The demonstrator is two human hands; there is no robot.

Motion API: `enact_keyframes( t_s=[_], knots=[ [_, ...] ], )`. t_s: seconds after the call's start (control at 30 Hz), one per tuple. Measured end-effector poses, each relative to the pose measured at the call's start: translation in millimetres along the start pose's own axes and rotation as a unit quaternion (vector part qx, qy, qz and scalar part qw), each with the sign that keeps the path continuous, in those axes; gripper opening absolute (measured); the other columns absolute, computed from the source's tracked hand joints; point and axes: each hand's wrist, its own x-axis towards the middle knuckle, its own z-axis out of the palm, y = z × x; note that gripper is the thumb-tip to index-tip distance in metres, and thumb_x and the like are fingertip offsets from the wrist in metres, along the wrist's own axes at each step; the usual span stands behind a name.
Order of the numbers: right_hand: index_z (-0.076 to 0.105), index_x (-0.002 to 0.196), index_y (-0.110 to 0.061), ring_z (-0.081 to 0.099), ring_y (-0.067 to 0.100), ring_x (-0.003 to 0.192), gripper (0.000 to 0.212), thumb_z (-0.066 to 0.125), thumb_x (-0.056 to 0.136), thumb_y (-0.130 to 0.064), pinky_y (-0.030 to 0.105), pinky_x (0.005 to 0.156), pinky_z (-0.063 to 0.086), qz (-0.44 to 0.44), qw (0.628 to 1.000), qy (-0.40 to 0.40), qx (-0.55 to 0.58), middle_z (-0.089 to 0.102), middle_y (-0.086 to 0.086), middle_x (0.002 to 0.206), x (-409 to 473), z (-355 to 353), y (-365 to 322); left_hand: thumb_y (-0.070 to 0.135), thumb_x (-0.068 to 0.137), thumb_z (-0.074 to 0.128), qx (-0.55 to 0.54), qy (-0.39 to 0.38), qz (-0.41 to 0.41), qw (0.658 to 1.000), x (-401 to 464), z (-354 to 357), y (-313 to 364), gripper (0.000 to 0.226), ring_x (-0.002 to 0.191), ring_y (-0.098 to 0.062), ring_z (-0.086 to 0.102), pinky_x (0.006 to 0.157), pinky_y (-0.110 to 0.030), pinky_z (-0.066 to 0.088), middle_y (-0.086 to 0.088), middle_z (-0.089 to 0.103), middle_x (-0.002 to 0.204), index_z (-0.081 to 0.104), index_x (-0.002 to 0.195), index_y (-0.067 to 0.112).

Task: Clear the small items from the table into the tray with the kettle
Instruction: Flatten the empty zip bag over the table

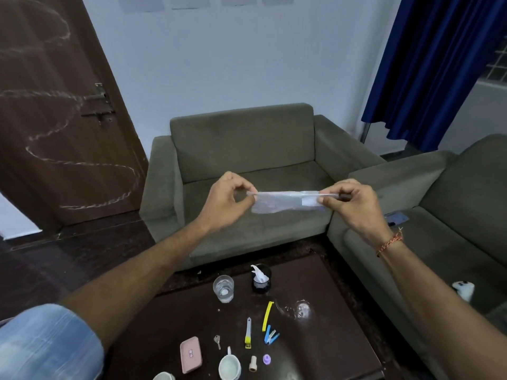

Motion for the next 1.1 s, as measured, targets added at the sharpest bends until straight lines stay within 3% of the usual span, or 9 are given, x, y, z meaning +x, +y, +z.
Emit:
enact_keyframes(
  t_s=[0.1, 0.17, 0.3, 0.43, 0.53, 0.67, 0.8, 1.0, 1.1],
  knots=[
    [0.07, 0.074, -0.023, 0.055, -0.009, 0.082, 0.021, 0.081, 0.074, -0.006, 0.006, 0.077, 0.043, 0.014, 1.0, -0.011, 0.011, 0.056, 0.002, 0.1, -1, -9, 6, 0.014, 0.097, 0.054, -0.085, -0.077, -0.027, 0.993, 5, 11, 4, 0.007, 0.088, -0.013, 0.061, 0.081, -0.035, 0.05, -0.001, 0.062, 0.095, 0.053, 0.098, 0.007],
    [0.065, 0.084, -0.016, 0.06, -0.001, 0.091, 0.022, 0.078, 0.075, -0.001, 0.018, 0.084, 0.048, 0.049, 0.991, -0.056, 0.111, 0.061, 0.003, 0.108, -9, -13, 16, 0.019, 0.102, 0.046, -0.112, -0.09, -0.04, 0.989, 7, 25, 8, 0.013, 0.061, -0.009, 0.044, 0.059, -0.028, 0.039, 0.005, 0.048, 0.071, 0.044, 0.099, 0.007],
    [0.055, 0.125, -0.011, 0.069, 0.018, 0.094, 0.059, 0.08, 0.072, -0.005, 0.035, 0.071, 0.059, 0.185, 0.947, -0.132, 0.229, 0.072, 0.003, 0.11, -40, -8, 60, 0.021, 0.103, 0.042, -0.151, -0.112, -0.081, 0.979, 11, 64, 7, 0.013, 0.063, -0.021, 0.039, 0.06, -0.036, 0.037, -0.009, 0.043, 0.073, 0.039, 0.101, 0.008],
    [0.07, 0.097, -0.006, 0.066, 0.018, 0.062, 0.028, 0.082, 0.071, -0.002, 0.029, 0.055, 0.057, 0.309, 0.933, -0.038, 0.178, 0.074, 0.003, 0.075, -77, 4, 119, 0.024, 0.098, 0.055, -0.192, -0.201, -0.152, 0.949, 9, 111, -16, 0.027, 0.069, -0.028, 0.052, 0.059, -0.047, 0.048, -0.019, 0.056, 0.082, 0.041, 0.115, 0.01],
    [0.07, 0.086, 0.0, 0.067, 0.023, 0.06, 0.013, 0.074, 0.076, 0.006, 0.031, 0.052, 0.058, 0.386, 0.9, 0.037, 0.198, 0.072, 0.01, 0.072, -103, 14, 163, 0.025, 0.086, 0.073, -0.168, -0.281, -0.209, 0.921, 3, 152, -47, 0.058, 0.084, -0.027, 0.062, 0.068, -0.055, 0.056, -0.028, 0.061, 0.108, 0.037, 0.131, 0.018],
    [0.064, 0.087, 0.011, 0.063, 0.019, 0.052, 0.01, 0.071, 0.078, 0.01, 0.027, 0.047, 0.055, 0.454, 0.856, 0.108, 0.22, 0.068, 0.011, 0.066, -131, 36, 215, 0.015, 0.082, 0.077, -0.105, -0.285, -0.204, 0.931, -1, 216, -93, 0.046, 0.07, -0.021, 0.056, 0.06, -0.038, 0.052, -0.028, 0.062, 0.097, 0.042, 0.112, 0.012],
    [0.054, 0.063, -0.014, 0.055, 0.003, 0.04, 0.032, 0.08, 0.073, 0.003, 0.017, 0.038, 0.045, 0.482, 0.838, 0.16, 0.2, 0.062, -0.006, 0.049, -150, 68, 274, 0.008, 0.081, 0.073, -0.032, -0.275, -0.148, 0.949, 0, 287, -136, 0.019, 0.063, -0.017, 0.055, 0.063, -0.03, 0.048, -0.012, 0.063, 0.08, 0.056, 0.083, 0.013],
    [0.056, 0.105, -0.011, 0.072, 0.027, 0.09, 0.051, 0.088, 0.066, -0.015, 0.048, 0.082, 0.058, 0.52, 0.826, 0.167, 0.138, 0.073, 0.007, 0.095, -162, 94, 354, 0.003, 0.09, 0.059, 0.031, -0.338, -0.112, 0.934, -10, 374, -211, 0.013, 0.053, -0.002, 0.042, 0.051, -0.006, 0.033, 0.011, 0.047, 0.064, 0.068, 0.099, 0.007],
    [0.049, 0.114, -0.011, 0.069, 0.03, 0.097, 0.065, 0.088, 0.066, -0.029, 0.039, 0.082, 0.057, 0.537, 0.83, 0.15, 0.017, 0.068, 0.004, 0.097, -160, 100, 384, -0.005, 0.091, 0.051, 0.045, -0.362, -0.102, 0.925, -17, 409, -247, 0.024, 0.069, -0.011, 0.055, 0.059, -0.001, 0.034, 0.006, 0.051, 0.078, 0.068, 0.105, 0.005]
  ],
)
